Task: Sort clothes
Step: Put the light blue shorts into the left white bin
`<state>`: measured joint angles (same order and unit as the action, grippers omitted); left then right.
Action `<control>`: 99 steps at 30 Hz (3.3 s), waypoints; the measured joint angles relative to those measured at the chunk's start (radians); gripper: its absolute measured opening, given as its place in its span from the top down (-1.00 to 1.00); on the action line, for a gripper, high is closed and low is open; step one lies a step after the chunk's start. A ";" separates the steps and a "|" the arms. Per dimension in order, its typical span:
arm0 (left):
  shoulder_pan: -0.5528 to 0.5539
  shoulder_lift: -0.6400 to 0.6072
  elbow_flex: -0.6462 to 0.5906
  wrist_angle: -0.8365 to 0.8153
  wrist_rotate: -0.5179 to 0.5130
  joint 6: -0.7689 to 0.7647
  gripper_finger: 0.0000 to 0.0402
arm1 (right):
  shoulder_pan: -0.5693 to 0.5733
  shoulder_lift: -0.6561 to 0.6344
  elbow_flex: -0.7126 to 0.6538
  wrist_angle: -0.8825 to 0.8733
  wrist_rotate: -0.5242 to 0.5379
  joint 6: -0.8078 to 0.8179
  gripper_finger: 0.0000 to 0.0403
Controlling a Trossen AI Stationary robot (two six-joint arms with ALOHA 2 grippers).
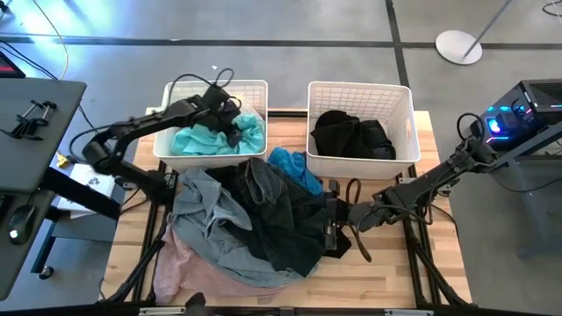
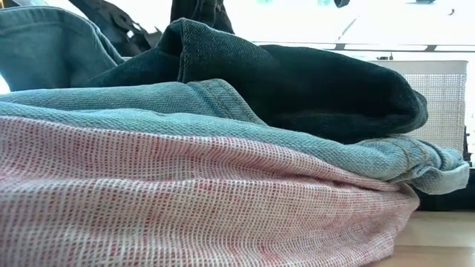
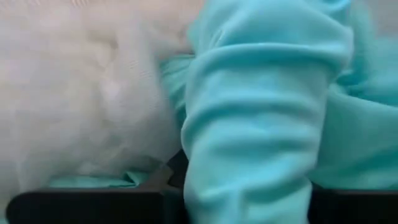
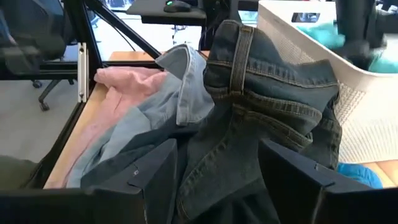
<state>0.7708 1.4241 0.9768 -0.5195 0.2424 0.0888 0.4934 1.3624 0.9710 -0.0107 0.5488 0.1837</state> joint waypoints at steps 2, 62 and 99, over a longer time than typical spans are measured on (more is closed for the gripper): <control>-0.004 -0.060 0.000 0.016 0.002 -0.038 0.62 | 0.000 0.000 0.000 0.011 0.000 -0.006 -0.06; -0.093 -0.250 0.140 -0.161 -0.248 -0.011 0.77 | -0.023 0.082 0.000 -0.038 0.132 0.149 -0.06; -0.006 -0.226 -0.086 0.049 -0.304 -0.016 0.43 | -0.022 0.095 0.000 -0.023 0.133 0.169 -0.06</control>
<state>0.7646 1.1977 0.8912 -0.4710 -0.0612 0.0732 0.4717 1.4578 0.9710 -0.0338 0.6815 0.3525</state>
